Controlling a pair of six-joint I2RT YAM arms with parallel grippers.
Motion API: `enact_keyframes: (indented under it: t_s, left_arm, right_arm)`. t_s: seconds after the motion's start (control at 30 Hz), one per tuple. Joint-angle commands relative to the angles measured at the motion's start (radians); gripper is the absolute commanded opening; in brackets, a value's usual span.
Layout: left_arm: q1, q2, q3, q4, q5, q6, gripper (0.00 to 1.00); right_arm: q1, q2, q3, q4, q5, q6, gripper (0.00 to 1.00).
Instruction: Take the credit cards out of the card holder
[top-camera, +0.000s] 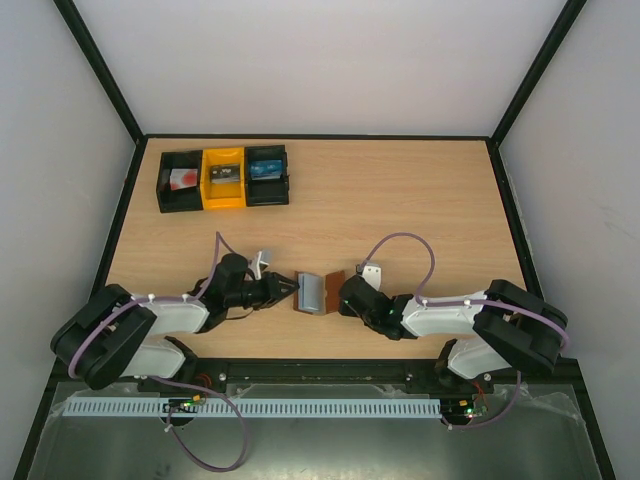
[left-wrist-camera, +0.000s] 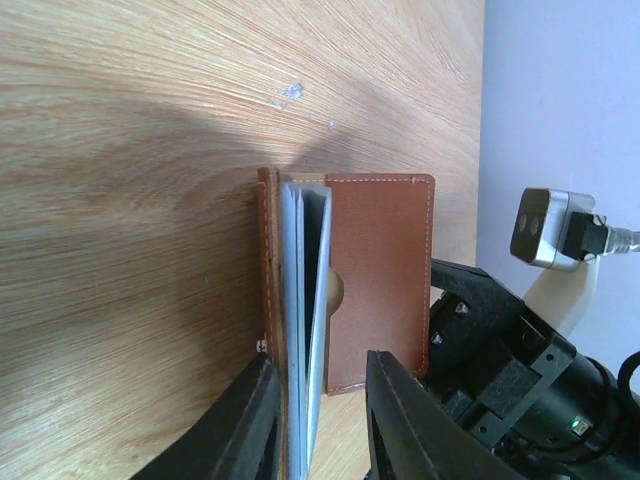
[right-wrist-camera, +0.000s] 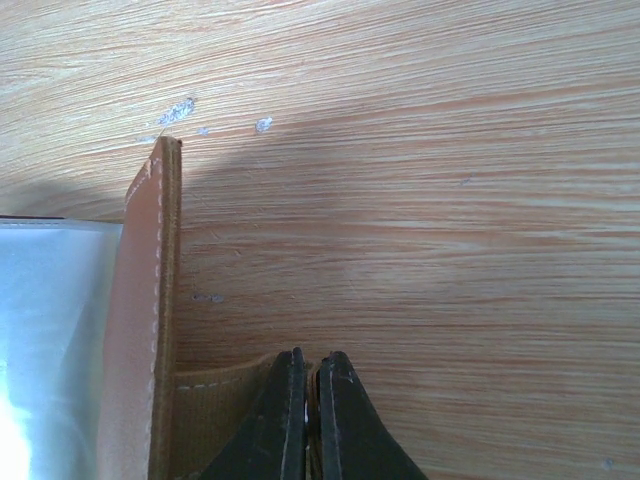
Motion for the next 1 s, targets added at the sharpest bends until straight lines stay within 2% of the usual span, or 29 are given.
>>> enact_keyframes:
  t_s: [0.0,0.23,0.5,0.67,0.77,0.87,0.97]
  left_arm:
    - [-0.013,0.031,0.0,0.053,-0.012,0.035,0.24]
    - [-0.019,0.071,0.021,0.036,-0.046,0.069,0.24]
    - [-0.048,0.097,0.006,0.196,-0.013,0.001,0.25]
    - [-0.08,0.144,0.021,0.229,-0.013,-0.015,0.24]
    - [-0.086,0.193,0.024,0.269,-0.009,-0.021,0.17]
    - [-0.088,0.224,0.04,0.252,-0.018,-0.012,0.12]
    - [-0.093,0.211,0.044,0.22,-0.043,0.003,0.03]
  right_arm:
    - [-0.003,0.006,-0.025,-0.013,0.002,0.015,0.02]
    - [-0.003,0.005,-0.025,-0.01,-0.002,0.012,0.02]
    - [-0.003,0.013,-0.034,0.005,-0.004,0.018,0.02]
    - [-0.003,0.013,-0.047,0.036,-0.008,0.02,0.02]
    - [-0.003,0.017,-0.041,0.031,-0.003,0.013,0.02]
    - [-0.003,0.02,-0.038,0.031,-0.003,0.006,0.02]
    - [-0.003,0.019,-0.037,0.026,-0.003,0.003,0.02]
